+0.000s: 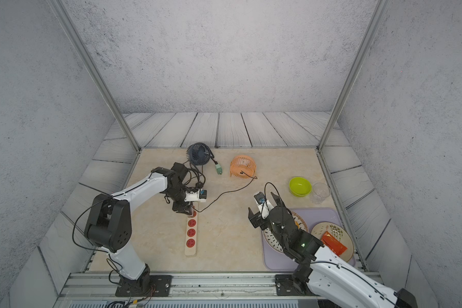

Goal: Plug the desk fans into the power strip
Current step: Insert the plug into the socket.

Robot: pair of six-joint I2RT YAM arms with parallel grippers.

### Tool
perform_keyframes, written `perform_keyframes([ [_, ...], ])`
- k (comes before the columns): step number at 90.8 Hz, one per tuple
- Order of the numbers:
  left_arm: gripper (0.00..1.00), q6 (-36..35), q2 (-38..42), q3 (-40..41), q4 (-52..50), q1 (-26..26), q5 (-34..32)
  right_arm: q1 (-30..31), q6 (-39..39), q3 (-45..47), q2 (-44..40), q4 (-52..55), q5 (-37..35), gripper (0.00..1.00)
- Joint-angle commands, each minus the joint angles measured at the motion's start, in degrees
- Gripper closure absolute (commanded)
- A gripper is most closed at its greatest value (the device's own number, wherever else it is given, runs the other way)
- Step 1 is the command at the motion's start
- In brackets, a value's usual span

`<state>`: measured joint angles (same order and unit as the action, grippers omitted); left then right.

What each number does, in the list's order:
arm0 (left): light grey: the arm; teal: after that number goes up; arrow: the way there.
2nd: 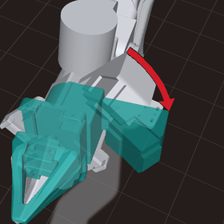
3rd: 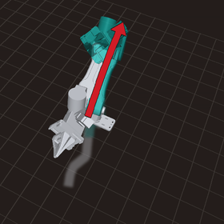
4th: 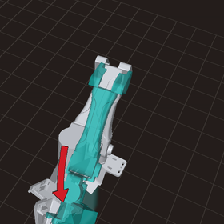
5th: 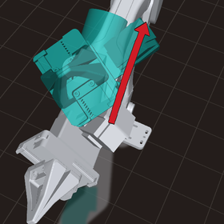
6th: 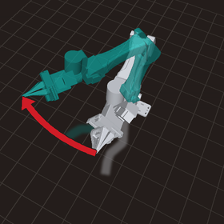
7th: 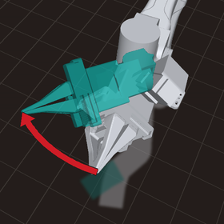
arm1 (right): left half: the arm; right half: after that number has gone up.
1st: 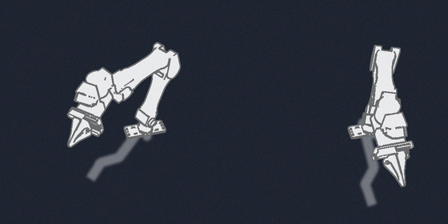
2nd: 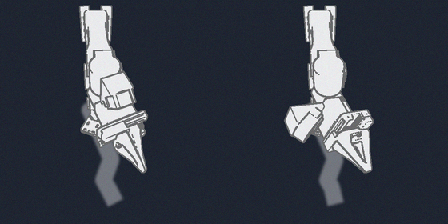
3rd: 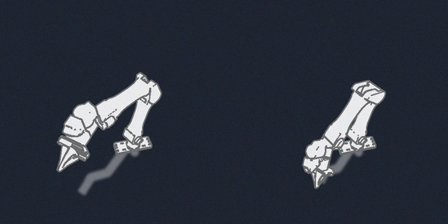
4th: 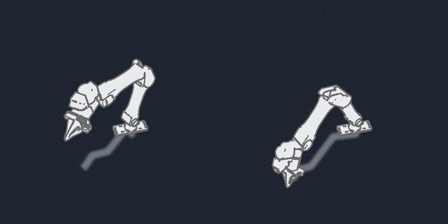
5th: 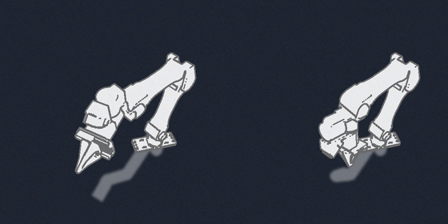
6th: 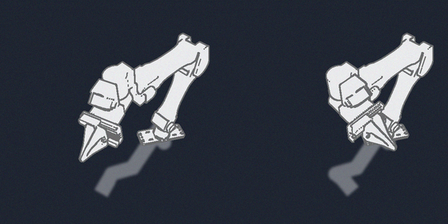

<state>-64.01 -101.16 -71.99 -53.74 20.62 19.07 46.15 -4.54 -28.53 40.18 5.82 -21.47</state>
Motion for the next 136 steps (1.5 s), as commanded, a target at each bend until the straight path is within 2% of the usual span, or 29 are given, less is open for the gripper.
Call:
perform_keyframes([
  [1,1.0,0.12,-6.35,5.38,1.97,1.38,-8.63,-0.18,0.58,0.15,-0.9,0.34,-0.72,0.01],
  [29,1.0,3.37,-8.83,3.01,0.33,4.12,-13.75,-0.17,0.49,0.06,-1.17,0.4,-0.58,0.01],
  [32,0.97,3.52,-8.76,3.03,0.59,4.16,-14.26,-0.18,0.49,0.01,-1.35,0.52,-0.59,0.01],
  [41,0.76,3.81,-7.17,2.33,1.34,4.16,-14.75,-0.18,0.34,-0.03,-1.53,0.68,-0.49,0.01],
  [49,0.58,4.47,-4.95,-0.72,-0.54,4.19,-12.66,-0.16,0.15,-0.12,-1.28,0.63,-0.31,0.01],
  [62,0.45,5.77,-1.43,-5.88,-5.09,4.62,-9.45,-0.18,-0.07,-0.2,-0.6,0.34,-0.11,0.01],
  [67,0.33,6.22,0.0,-6.82,-5.69,5.06,-9.52,-0.18,-0.19,-0.21,-0.52,0.24,-0.12,0.01],
  [72,0.28,6.64,1.39,-7.53,-6.62,5.63,-9.69,-0.14,-0.21,-0.21,-0.46,0.24,-0.04,0.01],
  [73,0.15,6.76,1.66,-7.76,-6.77,5.73,-9.68,-0.16,-0.21,-0.21,-0.41,0.24,-0.05,0.01],
  [74,0.09,6.86,2.06,-7.88,-6.88,5.83,-9.58,-0.17,-0.21,-0.21,-0.44,0.24,-0.05,0.01],
  [77,0.03,7.22,2.98,-8.24,-7.22,5.95,-9.13,-0.18,-0.28,-0.21,-0.44,0.21,-0.06,0.01],
  [95,0.0,8.96,9.19,-10.64,-9.56,6.29,-7.91,-0.19,-0.3,-0.21,-0.24,0.31,0.02,0.01],
  [108,0.0,13.71,14.68,-11.51,-6.91,5.7,-7.15,-0.18,-0.26,-0.44,0.72,0.29,0.48,0.01],
  [123,0.0,24.4,19.3,-11.44,1.72,2.03,-4.18,-0.19,-0.86,-4.27,5.75,0.06,2.6,0.04],
  [136,0.0,35.44,17.73,-14.57,9.06,-4.2,-0.49,-0.18,-1.3,-10.42,12.95,-0.53,4.55,0.05],
])
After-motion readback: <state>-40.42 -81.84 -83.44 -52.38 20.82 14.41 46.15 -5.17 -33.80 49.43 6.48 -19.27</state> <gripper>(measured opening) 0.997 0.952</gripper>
